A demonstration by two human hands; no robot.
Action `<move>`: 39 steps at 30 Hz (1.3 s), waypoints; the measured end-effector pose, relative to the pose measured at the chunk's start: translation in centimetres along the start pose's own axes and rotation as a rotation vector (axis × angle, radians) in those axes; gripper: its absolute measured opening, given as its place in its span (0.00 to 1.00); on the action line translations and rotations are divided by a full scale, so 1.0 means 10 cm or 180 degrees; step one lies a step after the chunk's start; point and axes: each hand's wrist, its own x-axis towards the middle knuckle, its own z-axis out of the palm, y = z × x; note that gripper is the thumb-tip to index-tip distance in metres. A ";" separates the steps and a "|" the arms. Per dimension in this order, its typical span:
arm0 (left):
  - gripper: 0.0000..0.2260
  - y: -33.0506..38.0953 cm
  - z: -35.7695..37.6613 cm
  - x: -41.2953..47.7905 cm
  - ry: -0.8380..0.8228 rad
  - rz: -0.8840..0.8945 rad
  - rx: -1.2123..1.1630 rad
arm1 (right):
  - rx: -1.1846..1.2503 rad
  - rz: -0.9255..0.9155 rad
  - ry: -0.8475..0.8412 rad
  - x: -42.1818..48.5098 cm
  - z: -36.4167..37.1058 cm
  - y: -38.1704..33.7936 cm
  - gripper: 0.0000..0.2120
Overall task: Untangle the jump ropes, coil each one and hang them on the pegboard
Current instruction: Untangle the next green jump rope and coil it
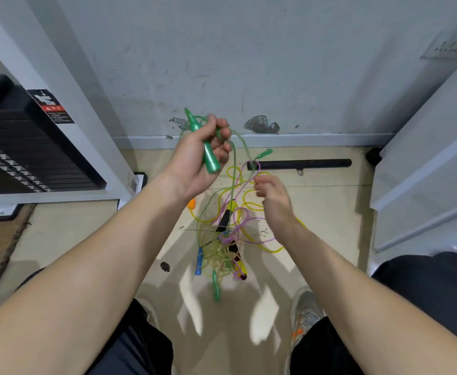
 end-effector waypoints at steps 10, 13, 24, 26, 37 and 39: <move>0.12 0.40 -0.04 -0.03 -0.0051 0.0026 -0.1192 | -0.1176 -0.0253 -0.0708 0.09 0.20 0.21 0.25; 0.11 0.42 0.02 -0.09 -0.0251 -0.0049 -0.1257 | -0.1391 -0.0297 -0.1444 0.13 0.33 0.15 0.33; 0.07 0.28 -0.63 0.13 0.0576 0.0859 0.2323 | 0.0097 -0.0326 -0.0996 0.20 0.24 -0.30 0.11; 0.07 0.02 -0.69 0.13 0.0186 0.0471 0.2929 | 0.0448 -0.0548 -0.0922 0.20 0.23 -0.63 0.11; 0.11 -0.37 -0.24 -0.05 -0.0318 0.0549 0.2650 | 0.1420 -0.0546 -0.0046 0.25 -0.01 -1.37 0.16; 0.11 -0.23 -0.12 -0.07 -0.0255 0.0618 0.2224 | 0.0616 -0.0525 0.0724 0.30 -0.06 -1.03 0.15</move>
